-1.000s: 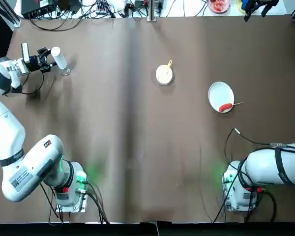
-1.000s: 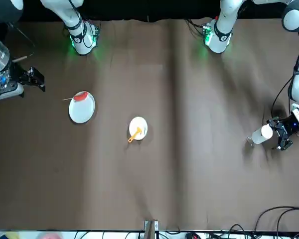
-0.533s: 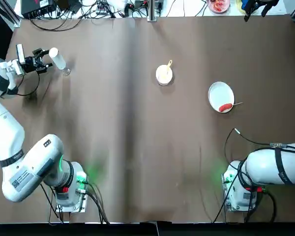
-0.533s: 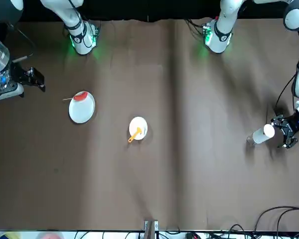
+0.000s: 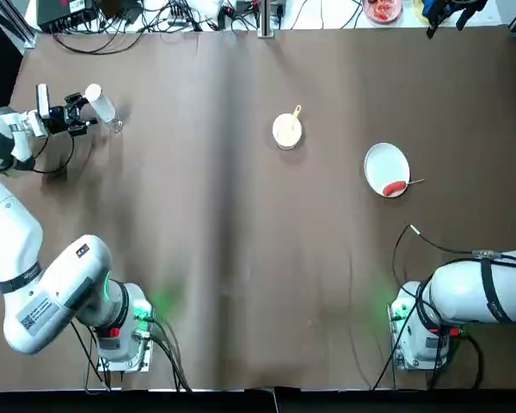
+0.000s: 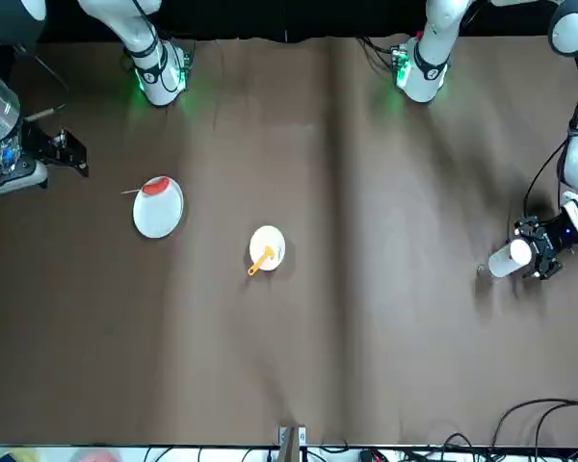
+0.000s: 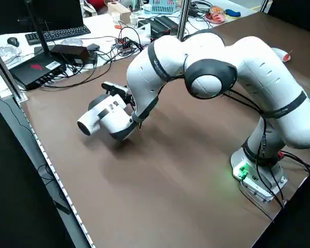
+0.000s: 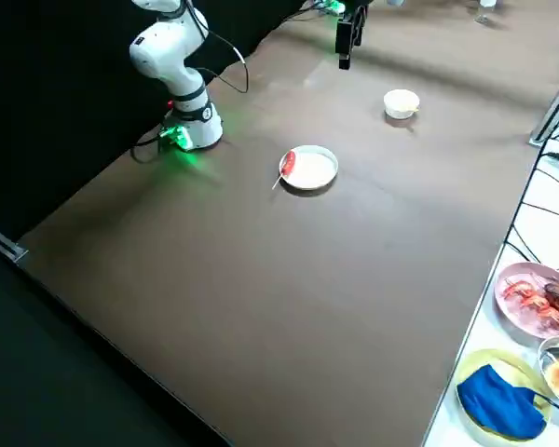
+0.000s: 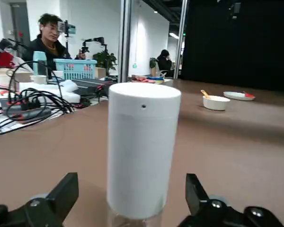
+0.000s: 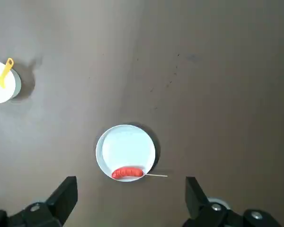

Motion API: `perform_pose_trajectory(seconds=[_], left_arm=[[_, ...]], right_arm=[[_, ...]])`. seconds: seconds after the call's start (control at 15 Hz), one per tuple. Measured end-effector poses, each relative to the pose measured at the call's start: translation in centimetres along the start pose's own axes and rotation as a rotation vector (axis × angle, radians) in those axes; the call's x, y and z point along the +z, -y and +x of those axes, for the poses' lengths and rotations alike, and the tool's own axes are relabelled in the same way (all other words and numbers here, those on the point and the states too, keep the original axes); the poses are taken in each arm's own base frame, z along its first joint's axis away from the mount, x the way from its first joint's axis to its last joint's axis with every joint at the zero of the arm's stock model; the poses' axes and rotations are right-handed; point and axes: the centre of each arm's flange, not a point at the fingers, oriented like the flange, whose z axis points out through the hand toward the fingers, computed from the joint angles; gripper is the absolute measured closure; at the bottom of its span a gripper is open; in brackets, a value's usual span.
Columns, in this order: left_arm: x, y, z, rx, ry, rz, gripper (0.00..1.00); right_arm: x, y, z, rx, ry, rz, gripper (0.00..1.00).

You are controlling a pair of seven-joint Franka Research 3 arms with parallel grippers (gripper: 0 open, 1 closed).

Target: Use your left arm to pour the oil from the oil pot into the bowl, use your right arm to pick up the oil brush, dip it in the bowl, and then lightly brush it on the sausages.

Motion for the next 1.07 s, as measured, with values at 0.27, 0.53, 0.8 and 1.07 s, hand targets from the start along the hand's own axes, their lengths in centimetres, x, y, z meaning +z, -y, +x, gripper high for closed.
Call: perform_pose_trajectory(seconds=[0.27,0.53,0.8,1.07], left_arm=[[1.4,0.0,1.2,0.013,-0.005,-0.027,0.0],[3.0,0.2,1.2,0.013,-0.003,-0.032,0.0],[4.7,0.7,0.7,0.013,0.038,0.0,0.0],[5.5,0.7,0.5,0.01,0.05,0.008,0.02]], right_arm=[[0.0,-0.3,0.0,0.004,-0.001,0.0,0.0],[0.3,-0.3,0.1,0.003,0.006,0.001,0.0],[0.3,-0.3,0.1,0.002,0.003,0.001,0.0],[0.3,-0.5,0.1,0.008,-0.001,0.0,0.0]])
